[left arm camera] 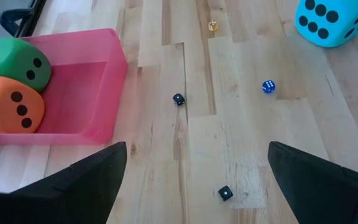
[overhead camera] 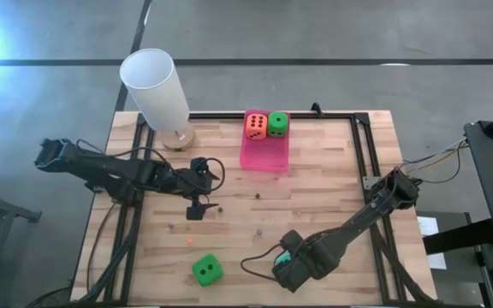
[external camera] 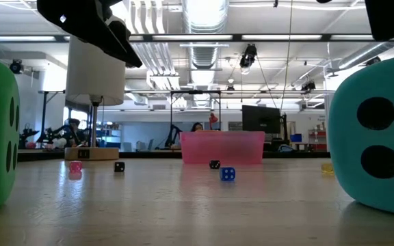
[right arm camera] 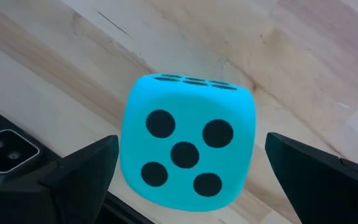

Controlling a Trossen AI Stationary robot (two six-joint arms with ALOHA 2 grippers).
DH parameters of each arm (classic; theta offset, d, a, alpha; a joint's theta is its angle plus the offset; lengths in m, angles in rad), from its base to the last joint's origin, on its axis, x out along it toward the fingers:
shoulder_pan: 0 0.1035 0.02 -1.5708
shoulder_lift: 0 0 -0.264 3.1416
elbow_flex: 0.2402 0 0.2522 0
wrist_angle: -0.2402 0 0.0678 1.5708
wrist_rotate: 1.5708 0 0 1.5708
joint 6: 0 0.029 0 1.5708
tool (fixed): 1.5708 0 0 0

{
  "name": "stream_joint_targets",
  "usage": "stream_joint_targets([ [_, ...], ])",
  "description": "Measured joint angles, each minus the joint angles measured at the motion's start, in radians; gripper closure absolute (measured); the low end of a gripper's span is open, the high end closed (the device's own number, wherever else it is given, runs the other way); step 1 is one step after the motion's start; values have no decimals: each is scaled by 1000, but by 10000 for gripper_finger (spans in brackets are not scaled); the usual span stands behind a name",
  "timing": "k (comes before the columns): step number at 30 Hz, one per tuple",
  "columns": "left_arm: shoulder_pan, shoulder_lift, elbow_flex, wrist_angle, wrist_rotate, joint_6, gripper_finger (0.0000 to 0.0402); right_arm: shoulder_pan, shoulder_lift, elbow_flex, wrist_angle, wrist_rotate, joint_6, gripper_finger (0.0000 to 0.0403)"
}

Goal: Pick & Place Dice
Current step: Put the big blue dice into the red container

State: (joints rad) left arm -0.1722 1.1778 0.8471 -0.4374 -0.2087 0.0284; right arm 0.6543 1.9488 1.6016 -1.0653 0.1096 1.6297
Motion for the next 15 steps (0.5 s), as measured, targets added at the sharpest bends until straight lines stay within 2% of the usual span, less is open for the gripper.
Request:
stream_joint_targets([
  [15,0,0,0,0,0,0,10,0,0,-11,52,-14,-6,3],
])
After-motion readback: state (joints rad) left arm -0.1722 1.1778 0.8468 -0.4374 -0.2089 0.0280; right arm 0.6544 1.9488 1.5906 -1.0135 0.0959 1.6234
